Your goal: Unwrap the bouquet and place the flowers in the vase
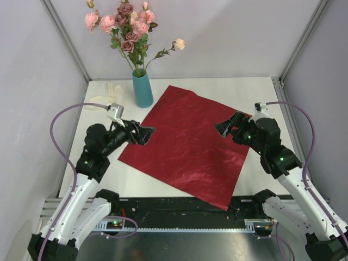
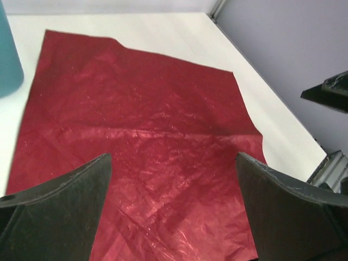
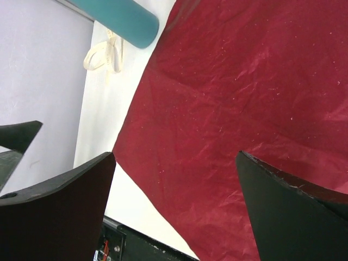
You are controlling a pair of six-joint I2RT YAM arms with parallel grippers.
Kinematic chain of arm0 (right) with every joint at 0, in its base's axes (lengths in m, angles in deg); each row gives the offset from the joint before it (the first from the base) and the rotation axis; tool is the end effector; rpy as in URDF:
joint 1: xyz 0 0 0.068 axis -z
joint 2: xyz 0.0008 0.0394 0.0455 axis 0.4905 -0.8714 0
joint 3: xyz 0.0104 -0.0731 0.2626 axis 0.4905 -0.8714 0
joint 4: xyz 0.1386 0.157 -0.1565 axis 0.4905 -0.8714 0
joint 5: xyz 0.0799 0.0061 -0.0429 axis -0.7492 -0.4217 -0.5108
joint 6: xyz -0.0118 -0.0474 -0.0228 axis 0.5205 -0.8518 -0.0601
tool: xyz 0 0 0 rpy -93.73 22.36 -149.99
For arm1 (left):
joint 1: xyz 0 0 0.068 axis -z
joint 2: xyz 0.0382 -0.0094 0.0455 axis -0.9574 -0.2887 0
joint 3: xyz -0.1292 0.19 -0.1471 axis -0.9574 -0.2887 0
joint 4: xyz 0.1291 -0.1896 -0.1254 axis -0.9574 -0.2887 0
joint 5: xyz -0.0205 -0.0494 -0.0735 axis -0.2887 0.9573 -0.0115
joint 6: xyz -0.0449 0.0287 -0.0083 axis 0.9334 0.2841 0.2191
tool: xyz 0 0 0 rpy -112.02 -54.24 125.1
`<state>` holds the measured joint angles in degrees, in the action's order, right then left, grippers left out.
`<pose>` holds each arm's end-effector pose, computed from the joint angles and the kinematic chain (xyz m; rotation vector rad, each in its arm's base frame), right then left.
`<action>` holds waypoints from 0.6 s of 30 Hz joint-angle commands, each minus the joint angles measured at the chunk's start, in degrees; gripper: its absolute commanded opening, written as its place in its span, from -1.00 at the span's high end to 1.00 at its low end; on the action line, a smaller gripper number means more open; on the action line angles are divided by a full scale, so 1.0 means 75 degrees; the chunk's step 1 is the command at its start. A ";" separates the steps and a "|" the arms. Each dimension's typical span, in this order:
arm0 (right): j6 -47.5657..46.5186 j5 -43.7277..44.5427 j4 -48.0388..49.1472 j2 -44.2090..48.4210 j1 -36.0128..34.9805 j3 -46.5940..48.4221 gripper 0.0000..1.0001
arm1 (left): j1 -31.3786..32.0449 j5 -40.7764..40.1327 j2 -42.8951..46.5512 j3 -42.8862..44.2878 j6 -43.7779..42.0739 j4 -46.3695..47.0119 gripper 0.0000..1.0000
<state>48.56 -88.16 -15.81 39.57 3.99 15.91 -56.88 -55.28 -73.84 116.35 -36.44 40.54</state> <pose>0.1587 0.0769 0.3364 0.2307 1.9836 0.7945 0.1594 -0.0606 0.3268 0.2364 1.7212 -0.8011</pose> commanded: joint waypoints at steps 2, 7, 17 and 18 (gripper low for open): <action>-0.0073 -0.0260 0.0201 0.0036 0.0024 0.0128 -0.99 | 0.0171 0.0140 0.0121 0.0005 -0.0224 -0.0029 -0.99; -0.0046 -0.0439 0.0536 0.0123 0.0025 0.0128 -0.99 | 0.0189 0.0092 0.0177 0.0023 -0.0240 -0.0087 -0.99; -0.0315 -0.0575 0.0524 0.0381 0.0022 0.0129 -0.99 | 0.0195 -0.0081 0.0196 0.0083 -0.0280 -0.0185 -0.99; -0.0323 -0.0570 0.0499 0.0400 0.0028 0.0123 -0.99 | 0.0192 -0.0088 0.0202 0.0091 -0.0283 -0.0196 -0.99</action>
<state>47.82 -91.66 -13.77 41.23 3.99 15.93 -55.74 -55.30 -73.16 115.65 -37.14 38.86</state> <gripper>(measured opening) 0.992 0.995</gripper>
